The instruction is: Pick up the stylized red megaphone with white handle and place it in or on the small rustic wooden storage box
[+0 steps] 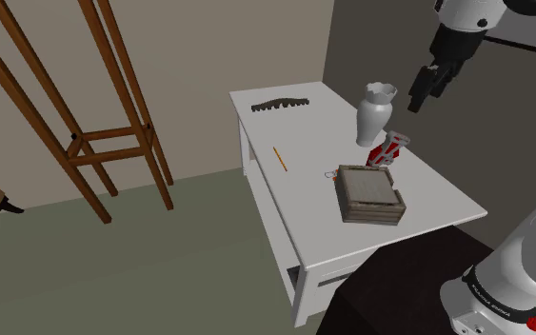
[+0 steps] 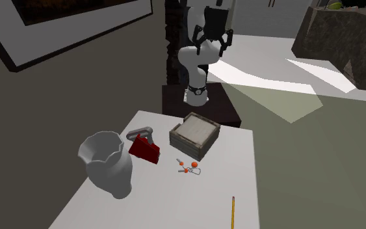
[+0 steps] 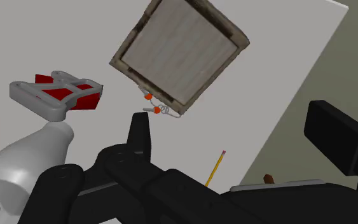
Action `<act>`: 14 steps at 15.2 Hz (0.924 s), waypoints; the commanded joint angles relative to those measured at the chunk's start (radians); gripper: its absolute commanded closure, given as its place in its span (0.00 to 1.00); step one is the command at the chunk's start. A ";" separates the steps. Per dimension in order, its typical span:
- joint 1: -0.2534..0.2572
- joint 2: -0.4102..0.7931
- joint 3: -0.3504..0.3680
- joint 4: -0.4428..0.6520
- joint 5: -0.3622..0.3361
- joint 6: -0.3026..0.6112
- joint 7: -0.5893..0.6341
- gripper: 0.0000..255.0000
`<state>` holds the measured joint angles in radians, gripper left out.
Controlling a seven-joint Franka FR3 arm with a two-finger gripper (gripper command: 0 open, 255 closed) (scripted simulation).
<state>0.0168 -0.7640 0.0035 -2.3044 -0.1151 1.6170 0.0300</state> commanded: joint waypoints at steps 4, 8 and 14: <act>0.010 -0.063 -0.087 -0.097 -0.041 0.068 -0.144 0.00; 0.018 -0.112 -0.218 -0.193 -0.105 0.160 -0.338 0.00; 0.035 -0.099 -0.441 -0.265 -0.201 0.309 -0.639 0.00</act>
<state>0.0471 -0.8653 -0.4006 -2.5611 -0.3016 1.9040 -0.5543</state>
